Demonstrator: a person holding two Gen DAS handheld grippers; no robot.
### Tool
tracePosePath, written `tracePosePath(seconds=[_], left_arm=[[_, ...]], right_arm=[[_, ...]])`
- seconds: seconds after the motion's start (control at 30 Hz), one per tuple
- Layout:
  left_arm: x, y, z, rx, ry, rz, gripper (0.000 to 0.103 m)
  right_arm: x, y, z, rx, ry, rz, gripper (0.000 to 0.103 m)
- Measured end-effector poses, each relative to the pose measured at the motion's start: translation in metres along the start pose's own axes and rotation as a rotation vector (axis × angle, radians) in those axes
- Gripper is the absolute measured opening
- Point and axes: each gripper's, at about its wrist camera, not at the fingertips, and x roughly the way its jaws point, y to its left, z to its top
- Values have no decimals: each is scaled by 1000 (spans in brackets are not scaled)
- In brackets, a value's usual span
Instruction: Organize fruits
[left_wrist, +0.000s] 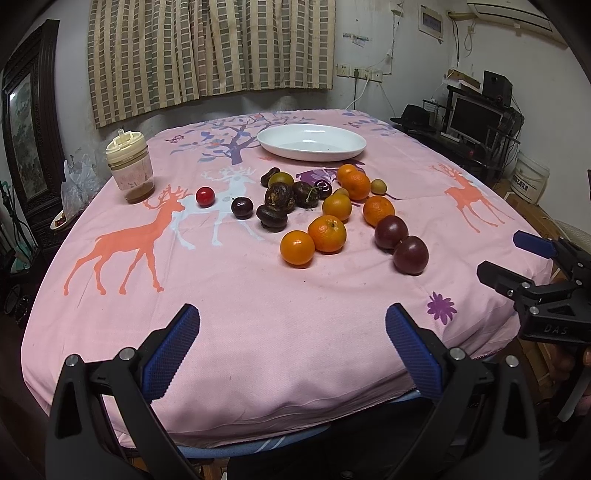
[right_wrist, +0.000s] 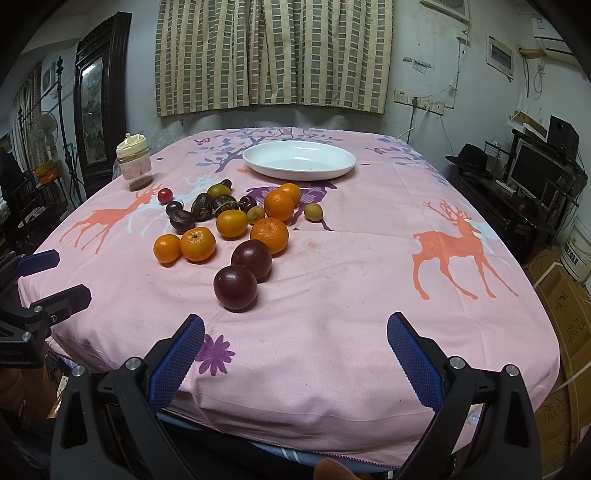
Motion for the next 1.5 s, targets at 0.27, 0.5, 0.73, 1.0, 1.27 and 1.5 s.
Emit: tracePosePath(seconds=[0.27,0.5,0.73,1.0,1.27,1.5], left_arm=[[3,5,-5,-3,8,2,98],[10,8,-6,-1,21,14,98],[22,25,-8,-44,41,8,98],[40,35,-4,-32,45,-12,98],[58,38,11,-15,61,-72,98],[90,22,37,76,83,-181,67]], right_arm=[[6,-3,-1,4,24,21,99],[11,-1,-2,-8,22,60,99],[37,8,-5,-3,41,141,99],[72,21,7,-30,56,160,80],[84,24,13,-29,90,215,37],[67,7,17,23,49,237,37]])
